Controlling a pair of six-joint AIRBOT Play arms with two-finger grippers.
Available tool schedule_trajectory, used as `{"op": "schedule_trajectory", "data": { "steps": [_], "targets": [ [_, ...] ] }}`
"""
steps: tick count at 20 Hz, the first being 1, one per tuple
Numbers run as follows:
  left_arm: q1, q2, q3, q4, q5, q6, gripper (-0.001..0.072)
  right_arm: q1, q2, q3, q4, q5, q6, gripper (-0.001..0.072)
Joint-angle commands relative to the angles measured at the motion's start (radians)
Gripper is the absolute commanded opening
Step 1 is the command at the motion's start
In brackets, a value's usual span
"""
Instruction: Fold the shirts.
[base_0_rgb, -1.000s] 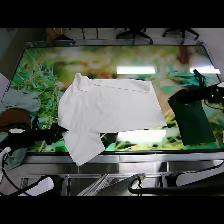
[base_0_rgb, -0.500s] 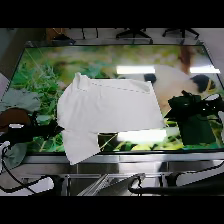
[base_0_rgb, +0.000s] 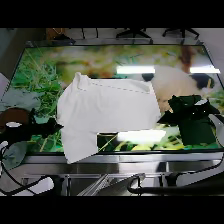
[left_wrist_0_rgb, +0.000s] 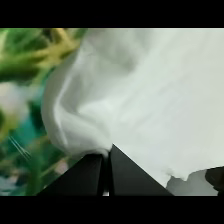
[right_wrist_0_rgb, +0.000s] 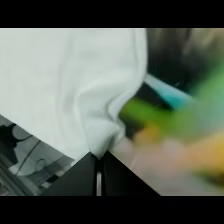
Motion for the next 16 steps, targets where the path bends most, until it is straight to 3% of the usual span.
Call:
{"op": "schedule_trajectory", "data": {
  "steps": [1,5,8,10,13,16],
  "targets": [
    [0.006,0.14,0.119,-0.066,-0.12,0.027,0.0016,0.003,0.084,0.093,0.233,0.081,-0.042,0.0018],
    [0.005,0.366,0.455,-0.23,-0.278,0.011,0.0016,-0.042,0.31,0.381,0.524,0.105,-0.063,0.0017],
    [0.006,0.477,0.783,-0.235,-0.271,-0.018,0.0016,-0.078,0.463,0.618,0.543,0.006,-0.064,0.0016],
    [0.006,0.52,0.993,-0.17,-0.219,-0.043,0.0015,-0.109,0.539,0.754,0.502,-0.071,-0.072,0.0016],
    [0.006,0.536,1.256,0.095,-0.154,-0.127,0.0015,-0.13,0.588,0.905,0.353,-0.169,-0.071,0.0016],
    [0.006,0.456,1.424,0.291,-0.227,-0.183,0.0015,-0.13,0.57,0.934,0.288,-0.176,-0.071,0.0016]
  ]
}}
